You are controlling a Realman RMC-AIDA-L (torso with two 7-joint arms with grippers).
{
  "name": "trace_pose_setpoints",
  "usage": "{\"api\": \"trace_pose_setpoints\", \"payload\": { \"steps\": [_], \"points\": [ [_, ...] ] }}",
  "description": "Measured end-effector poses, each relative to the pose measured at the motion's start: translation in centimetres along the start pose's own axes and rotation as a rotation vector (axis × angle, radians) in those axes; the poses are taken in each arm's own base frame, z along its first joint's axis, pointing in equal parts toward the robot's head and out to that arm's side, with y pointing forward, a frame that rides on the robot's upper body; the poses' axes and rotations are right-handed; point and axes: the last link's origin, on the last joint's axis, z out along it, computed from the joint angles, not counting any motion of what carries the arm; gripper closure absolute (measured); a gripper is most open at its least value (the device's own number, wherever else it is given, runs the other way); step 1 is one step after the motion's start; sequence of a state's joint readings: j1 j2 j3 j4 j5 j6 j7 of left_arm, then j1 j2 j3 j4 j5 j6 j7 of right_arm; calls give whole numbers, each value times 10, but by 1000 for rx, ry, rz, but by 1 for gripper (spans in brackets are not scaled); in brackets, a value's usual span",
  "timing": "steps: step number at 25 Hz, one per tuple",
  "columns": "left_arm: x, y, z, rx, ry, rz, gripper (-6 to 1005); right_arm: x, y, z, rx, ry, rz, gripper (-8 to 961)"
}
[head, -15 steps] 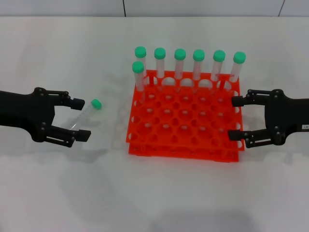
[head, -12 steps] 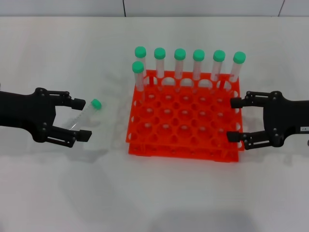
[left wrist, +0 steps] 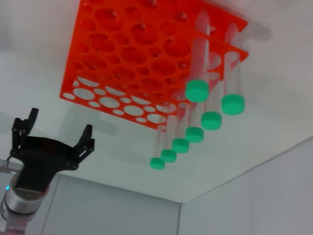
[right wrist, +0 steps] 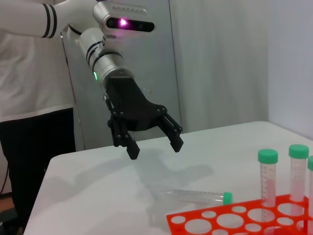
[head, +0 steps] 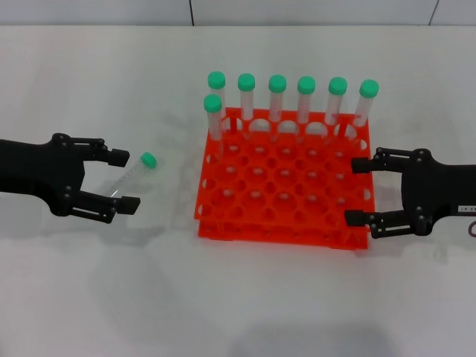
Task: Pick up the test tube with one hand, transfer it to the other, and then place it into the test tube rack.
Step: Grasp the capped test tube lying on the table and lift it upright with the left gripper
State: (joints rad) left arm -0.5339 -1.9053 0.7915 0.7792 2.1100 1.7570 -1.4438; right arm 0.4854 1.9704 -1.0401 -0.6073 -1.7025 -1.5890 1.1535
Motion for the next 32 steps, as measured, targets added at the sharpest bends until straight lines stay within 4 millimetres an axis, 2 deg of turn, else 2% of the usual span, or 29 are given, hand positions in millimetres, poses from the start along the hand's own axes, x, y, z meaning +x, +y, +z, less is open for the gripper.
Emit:
{"api": "trace_pose_setpoints", "payload": {
  "steps": [8, 14, 20, 26, 32],
  "points": [
    [12, -5, -4, 35, -1, -97, 126, 5, 3, -8, 60, -49, -26, 111],
    [42, 5, -16, 45, -21, -271, 127, -4, -1, -25, 112, -132, -31, 114],
    [64, -1, -29, 103, -55, -530, 127, -12, -4, -30, 122, -170, -43, 116],
    [65, -18, -32, 268, -298, -782, 128, -14, -9, -28, 117, -152, -43, 119],
    [72, -27, -26, 386, -502, -795, 128, -13, -12, -32, 120, -125, -56, 122]
  ]
}}
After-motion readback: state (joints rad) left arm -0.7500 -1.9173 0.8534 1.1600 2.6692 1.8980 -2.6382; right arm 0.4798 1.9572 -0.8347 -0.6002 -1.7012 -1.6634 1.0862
